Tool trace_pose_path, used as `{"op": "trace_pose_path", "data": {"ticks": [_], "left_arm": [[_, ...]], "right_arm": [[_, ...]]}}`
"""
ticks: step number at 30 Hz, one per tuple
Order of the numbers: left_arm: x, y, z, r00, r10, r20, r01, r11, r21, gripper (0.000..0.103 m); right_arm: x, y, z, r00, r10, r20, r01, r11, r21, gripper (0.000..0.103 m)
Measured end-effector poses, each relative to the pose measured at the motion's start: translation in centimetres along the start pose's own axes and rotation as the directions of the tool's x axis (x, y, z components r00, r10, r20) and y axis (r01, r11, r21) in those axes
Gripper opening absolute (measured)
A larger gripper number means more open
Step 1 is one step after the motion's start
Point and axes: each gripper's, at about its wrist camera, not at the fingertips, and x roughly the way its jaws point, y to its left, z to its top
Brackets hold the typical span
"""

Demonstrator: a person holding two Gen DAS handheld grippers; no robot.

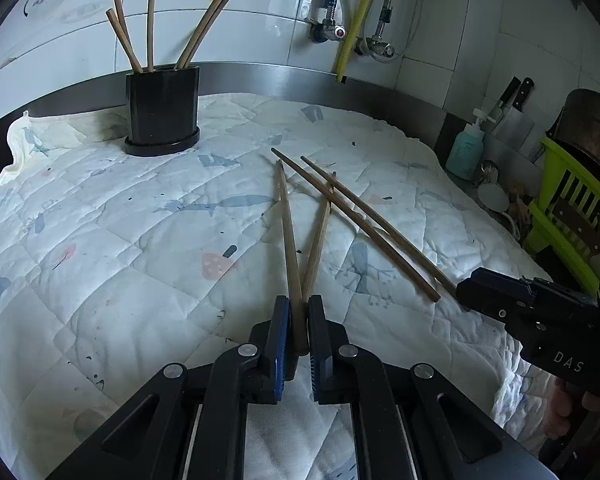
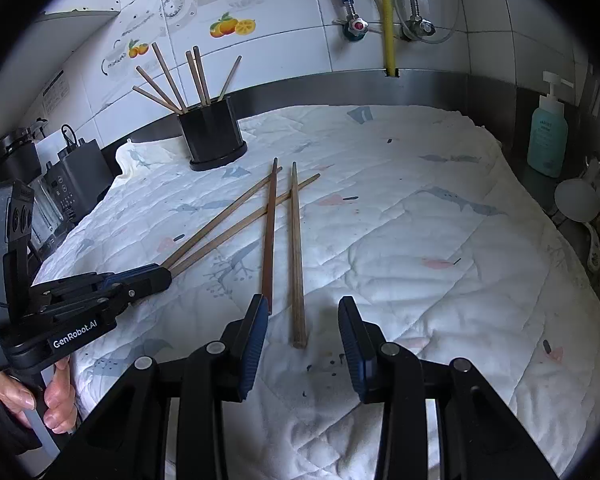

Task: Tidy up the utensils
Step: 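Close the right tool on a chopstick while the left tool holds its own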

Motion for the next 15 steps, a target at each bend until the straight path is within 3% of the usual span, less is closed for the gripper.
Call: {"op": "trace_pose_path", "data": {"ticks": [5, 15], "left_arm": [[-0.5, 0.4, 0.3, 1.000, -0.012, 0.010, 0.012, 1.000, -0.021, 0.009], [-1.0, 1.3, 0.9, 0.999, -0.030, 0.013, 0.031, 0.998, -0.050, 0.009]], "right_arm": [[0.5, 0.0, -0.2, 1.000, -0.003, -0.001, 0.003, 1.000, 0.007, 0.039], [1.9, -0.2, 0.1, 1.000, -0.003, 0.022, 0.002, 1.000, 0.027, 0.020]]}}
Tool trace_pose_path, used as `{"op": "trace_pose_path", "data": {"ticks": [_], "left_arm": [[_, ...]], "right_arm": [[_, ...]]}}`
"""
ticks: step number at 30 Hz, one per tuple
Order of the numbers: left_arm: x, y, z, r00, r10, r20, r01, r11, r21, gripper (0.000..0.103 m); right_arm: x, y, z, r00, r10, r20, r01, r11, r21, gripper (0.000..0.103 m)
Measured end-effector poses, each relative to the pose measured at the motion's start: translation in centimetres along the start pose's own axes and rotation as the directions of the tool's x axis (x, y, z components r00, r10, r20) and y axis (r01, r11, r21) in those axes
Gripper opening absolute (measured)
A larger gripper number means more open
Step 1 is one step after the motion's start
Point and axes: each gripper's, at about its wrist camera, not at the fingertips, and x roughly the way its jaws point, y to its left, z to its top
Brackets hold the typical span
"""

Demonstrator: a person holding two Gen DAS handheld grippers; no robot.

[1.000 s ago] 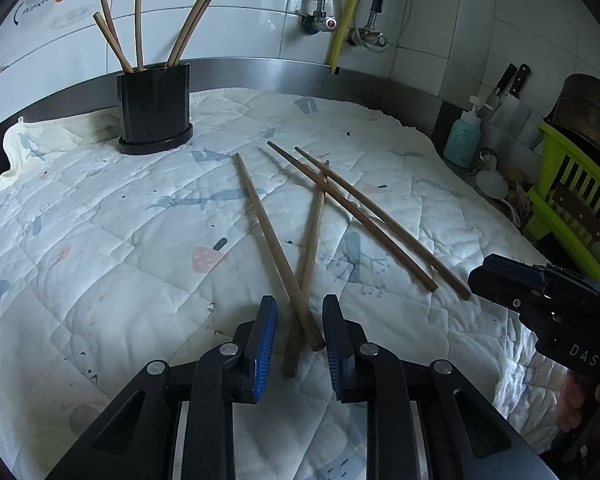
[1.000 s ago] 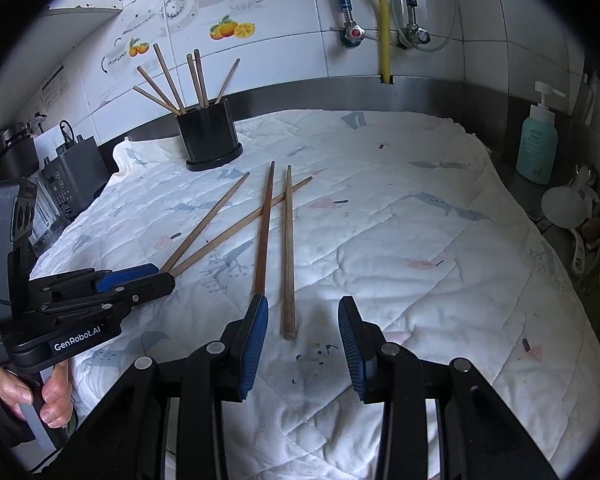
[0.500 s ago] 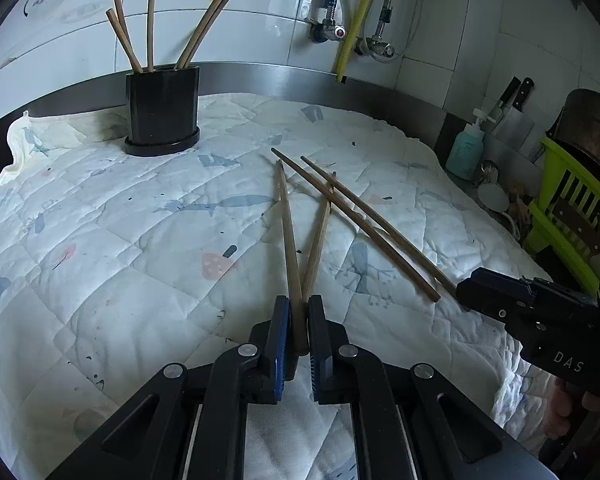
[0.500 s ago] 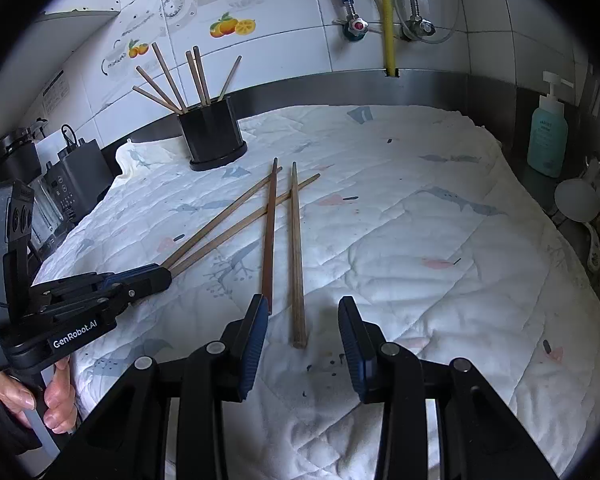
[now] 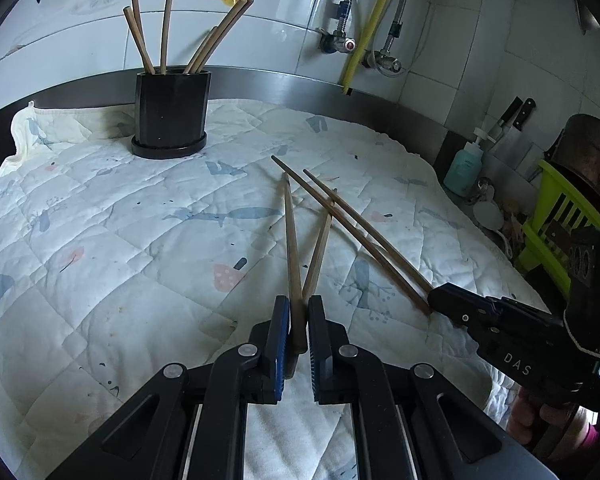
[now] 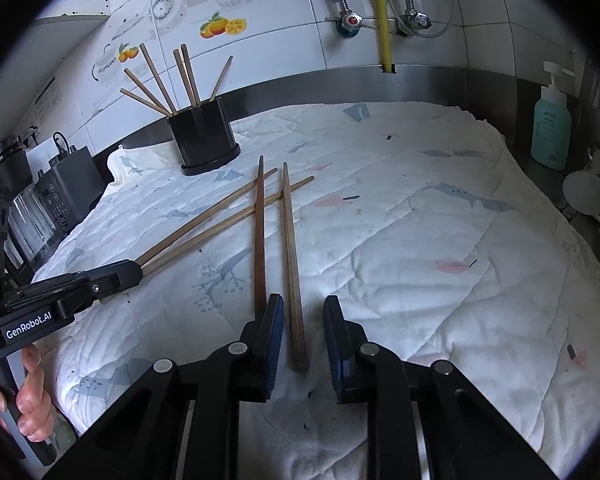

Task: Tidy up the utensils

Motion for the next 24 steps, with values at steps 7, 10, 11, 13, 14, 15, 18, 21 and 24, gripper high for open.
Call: {"op": "trace_pose_path", "data": {"ticks": [7, 10, 11, 13, 14, 15, 18, 21, 24], "left_arm": [[0.7, 0.3, -0.4, 1.000, 0.003, -0.025, -0.003, 1.000, -0.010, 0.009], [0.9, 0.6, -0.5, 1.000, -0.003, -0.030, 0.002, 1.000, -0.019, 0.009], [0.9, 0.6, -0.5, 1.000, -0.004, -0.031, 0.003, 1.000, -0.021, 0.009], [0.9, 0.8, -0.6, 1.000, -0.008, -0.029, 0.007, 1.000, -0.024, 0.010], [0.8, 0.8, -0.6, 1.000, -0.009, -0.026, 0.008, 1.000, -0.025, 0.010], [0.8, 0.9, -0.6, 1.000, -0.012, -0.025, 0.012, 1.000, -0.028, 0.010], [0.6, 1.2, -0.4, 0.999, -0.030, -0.021, 0.029, 0.998, -0.049, 0.009], [0.3, 1.5, -0.2, 0.999, -0.035, -0.015, 0.034, 0.997, -0.065, 0.009], [0.2, 1.6, -0.3, 0.999, -0.039, -0.019, 0.038, 0.997, -0.067, 0.009]], "right_arm": [[0.6, 1.3, -0.1, 0.998, -0.051, 0.022, 0.053, 0.994, -0.095, 0.012], [0.5, 1.3, 0.0, 0.999, -0.042, 0.024, 0.044, 0.994, -0.099, 0.009], [0.4, 1.2, 0.1, 0.999, -0.034, 0.023, 0.036, 0.995, -0.093, 0.009], [0.2, 1.2, 0.2, 0.999, -0.025, 0.026, 0.027, 0.996, -0.083, 0.009], [0.1, 1.2, 0.3, 0.999, -0.023, 0.029, 0.025, 0.996, -0.081, 0.009], [0.0, 1.3, 0.5, 0.999, -0.022, 0.033, 0.025, 0.996, -0.083, 0.009], [-0.6, 1.6, 1.0, 0.999, -0.015, 0.050, 0.020, 0.996, -0.088, 0.009], [-1.1, 1.8, 1.6, 0.998, -0.011, 0.067, 0.017, 0.996, -0.089, 0.009], [-1.5, 1.8, 2.2, 0.997, 0.000, 0.081, 0.007, 0.997, -0.081, 0.009]]}}
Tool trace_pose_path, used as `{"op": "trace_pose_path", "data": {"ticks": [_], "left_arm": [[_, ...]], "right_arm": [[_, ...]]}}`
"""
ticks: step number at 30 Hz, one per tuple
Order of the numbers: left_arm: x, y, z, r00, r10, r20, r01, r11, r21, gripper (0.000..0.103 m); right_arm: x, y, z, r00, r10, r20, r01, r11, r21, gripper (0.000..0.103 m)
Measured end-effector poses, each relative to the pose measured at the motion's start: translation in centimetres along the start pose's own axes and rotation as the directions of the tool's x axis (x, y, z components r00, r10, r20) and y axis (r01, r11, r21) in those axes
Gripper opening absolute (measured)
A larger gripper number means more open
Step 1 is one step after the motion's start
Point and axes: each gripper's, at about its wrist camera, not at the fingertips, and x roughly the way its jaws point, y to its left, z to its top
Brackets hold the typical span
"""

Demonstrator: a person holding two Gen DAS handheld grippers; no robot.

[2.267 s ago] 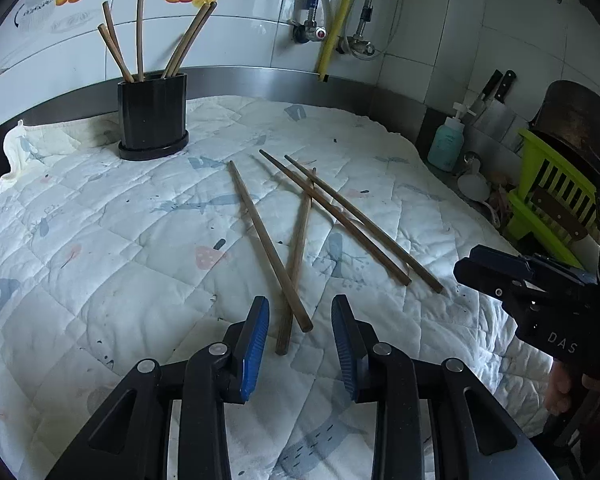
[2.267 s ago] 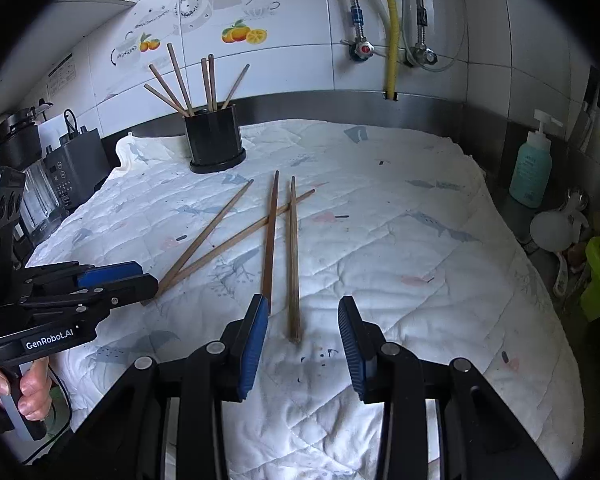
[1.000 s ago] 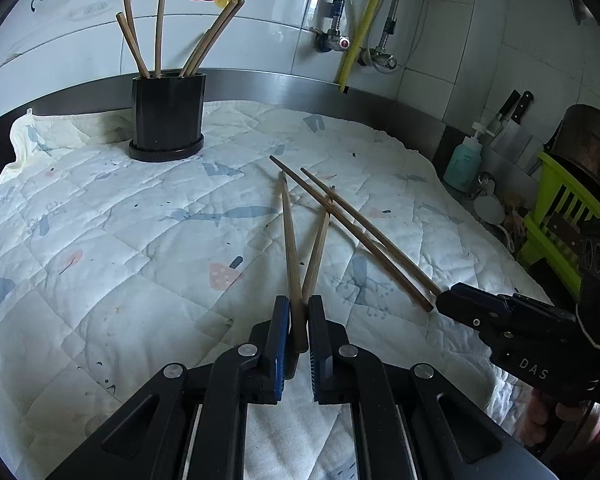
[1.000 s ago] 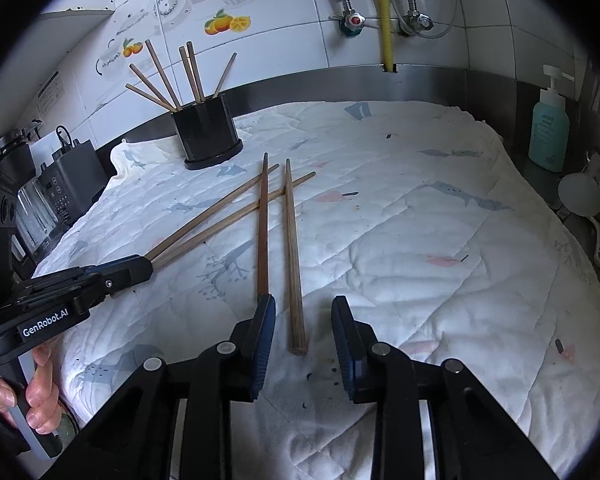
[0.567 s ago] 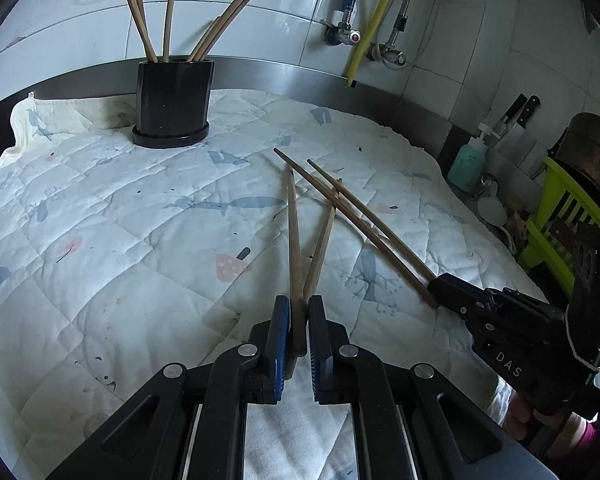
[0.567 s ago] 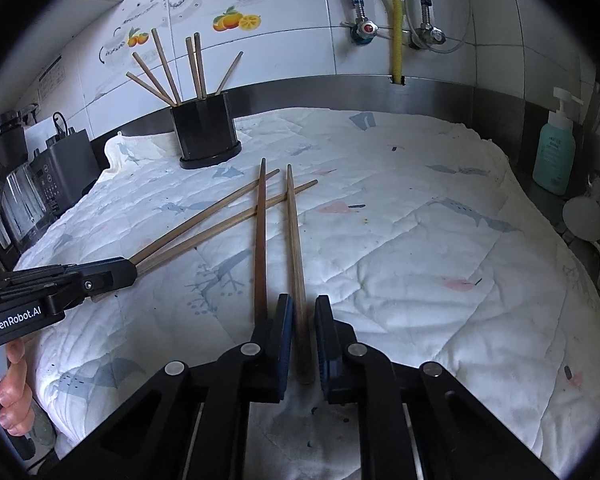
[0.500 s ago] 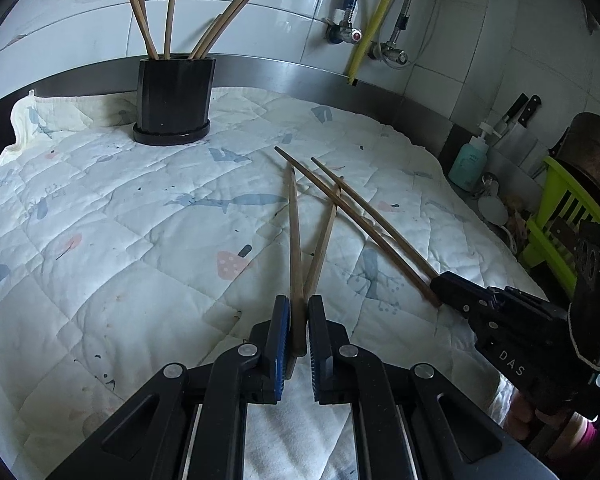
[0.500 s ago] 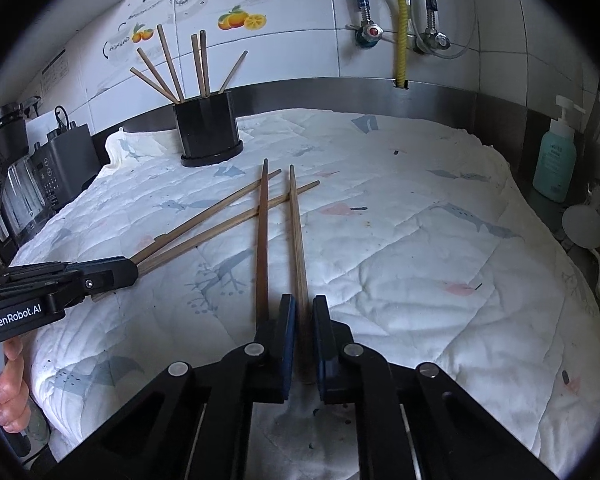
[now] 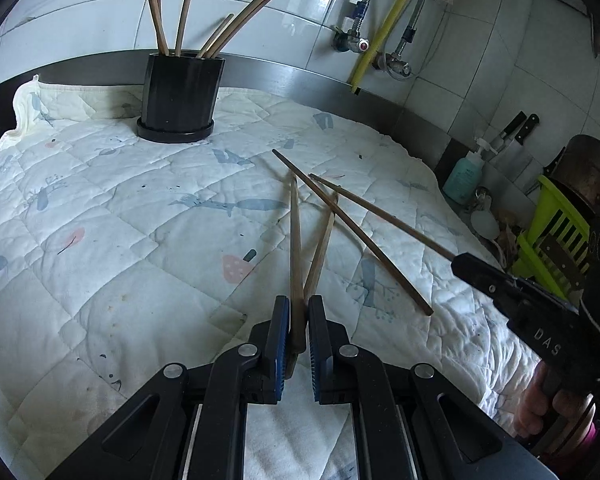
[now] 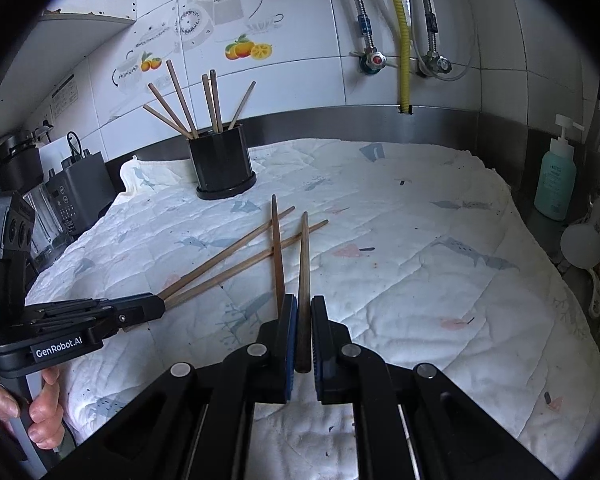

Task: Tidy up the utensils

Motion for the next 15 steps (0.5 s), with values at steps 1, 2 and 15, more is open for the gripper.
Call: {"op": "trace_pose_path", "data": {"ticks": [1, 2, 15], "left_arm": [[0.0, 0.0, 0.0, 1.000, 0.001, -0.003, -0.001, 1.000, 0.000, 0.010], [0.1, 0.1, -0.1, 1.000, 0.000, -0.008, 0.000, 1.000, -0.003, 0.010], [0.6, 1.2, -0.4, 0.999, -0.027, -0.022, 0.026, 0.998, -0.053, 0.010]], "right_arm": [[-0.1, 0.0, 0.2, 1.000, -0.001, 0.004, 0.001, 1.000, 0.001, 0.009], [-0.1, 0.0, 0.3, 1.000, -0.003, 0.007, 0.003, 1.000, 0.000, 0.009], [-0.1, 0.1, 0.2, 1.000, -0.012, -0.002, 0.012, 1.000, -0.014, 0.009]]}}
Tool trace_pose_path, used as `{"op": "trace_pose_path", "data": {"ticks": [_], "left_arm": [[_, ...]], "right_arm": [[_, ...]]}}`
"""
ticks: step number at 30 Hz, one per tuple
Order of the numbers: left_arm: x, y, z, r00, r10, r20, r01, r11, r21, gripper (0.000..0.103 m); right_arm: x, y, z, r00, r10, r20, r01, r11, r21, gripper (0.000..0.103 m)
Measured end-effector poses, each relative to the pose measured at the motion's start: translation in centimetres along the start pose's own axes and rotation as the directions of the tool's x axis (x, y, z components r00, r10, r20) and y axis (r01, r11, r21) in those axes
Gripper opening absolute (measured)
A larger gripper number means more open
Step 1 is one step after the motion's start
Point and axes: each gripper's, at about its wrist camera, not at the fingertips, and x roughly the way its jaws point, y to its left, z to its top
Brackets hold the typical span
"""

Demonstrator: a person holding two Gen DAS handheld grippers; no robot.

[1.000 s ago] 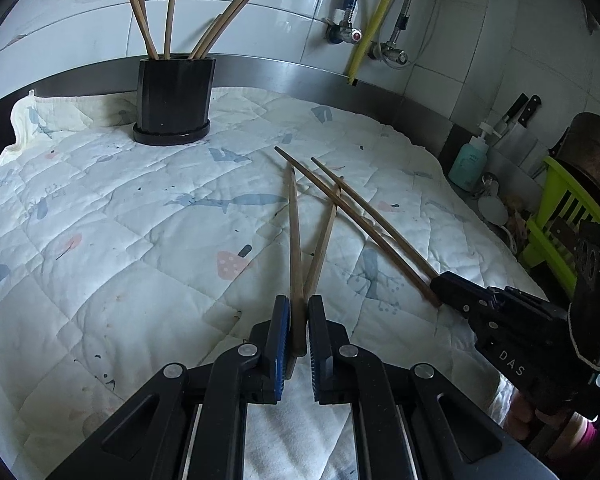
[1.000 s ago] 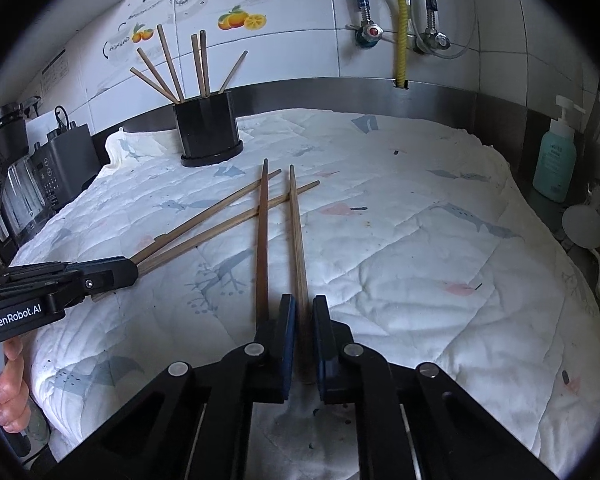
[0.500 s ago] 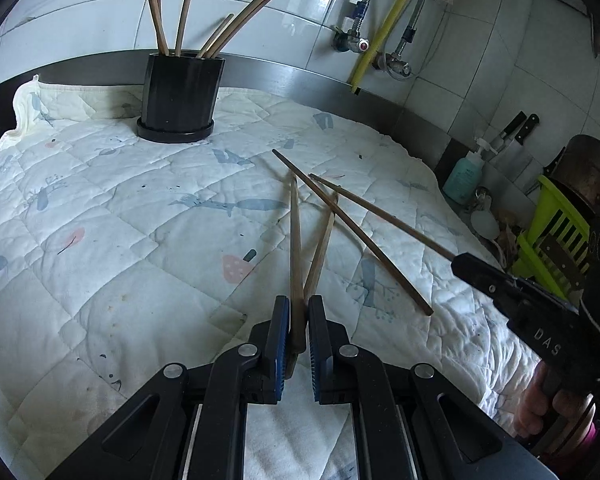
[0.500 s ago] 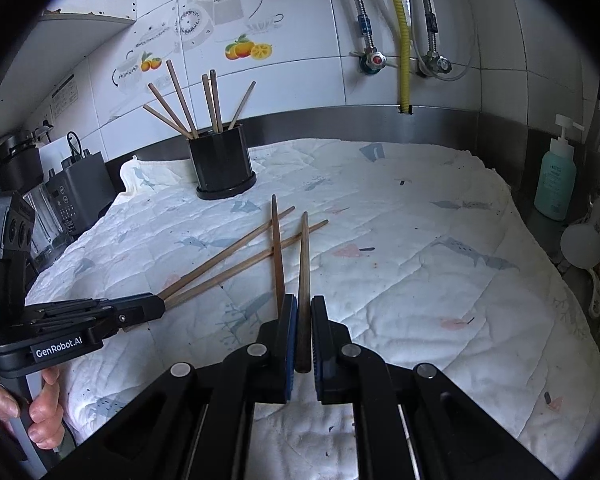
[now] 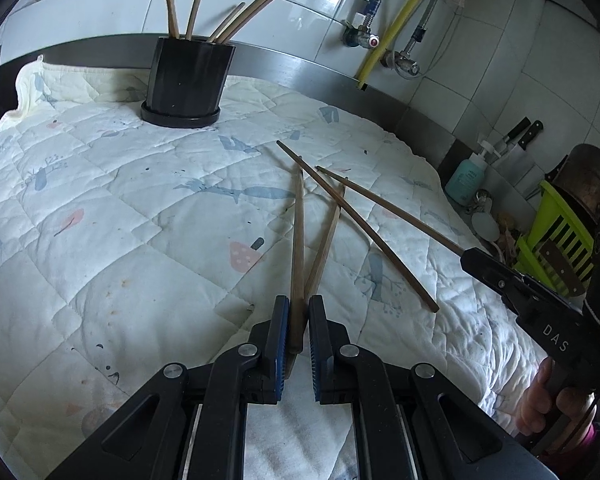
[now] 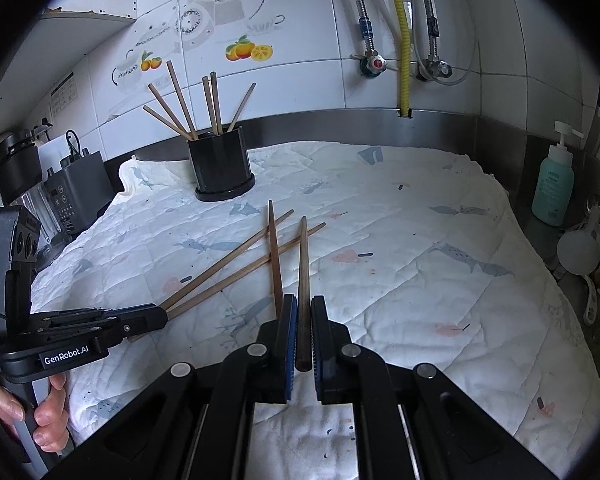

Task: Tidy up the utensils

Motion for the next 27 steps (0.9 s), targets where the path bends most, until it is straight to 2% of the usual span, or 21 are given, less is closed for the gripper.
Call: {"op": "trace_pose_path", "data": {"ticks": [11, 23, 27], "left_arm": [[0.2, 0.5, -0.1, 1.000, -0.015, -0.017, 0.015, 1.000, -0.023, 0.011], [0.1, 1.7, 0.2, 0.998, -0.056, 0.009, 0.056, 0.994, -0.094, 0.010], [0.2, 1.8, 0.2, 0.999, -0.040, 0.012, 0.041, 0.995, -0.091, 0.008]], "right_arm": [[0.1, 0.2, 0.1, 1.000, -0.003, -0.006, 0.003, 1.000, 0.002, 0.009], [0.2, 0.1, 0.0, 1.000, -0.004, -0.014, 0.004, 1.000, 0.002, 0.009], [0.3, 0.1, 0.1, 1.000, -0.006, -0.015, 0.006, 1.000, 0.000, 0.009]]}}
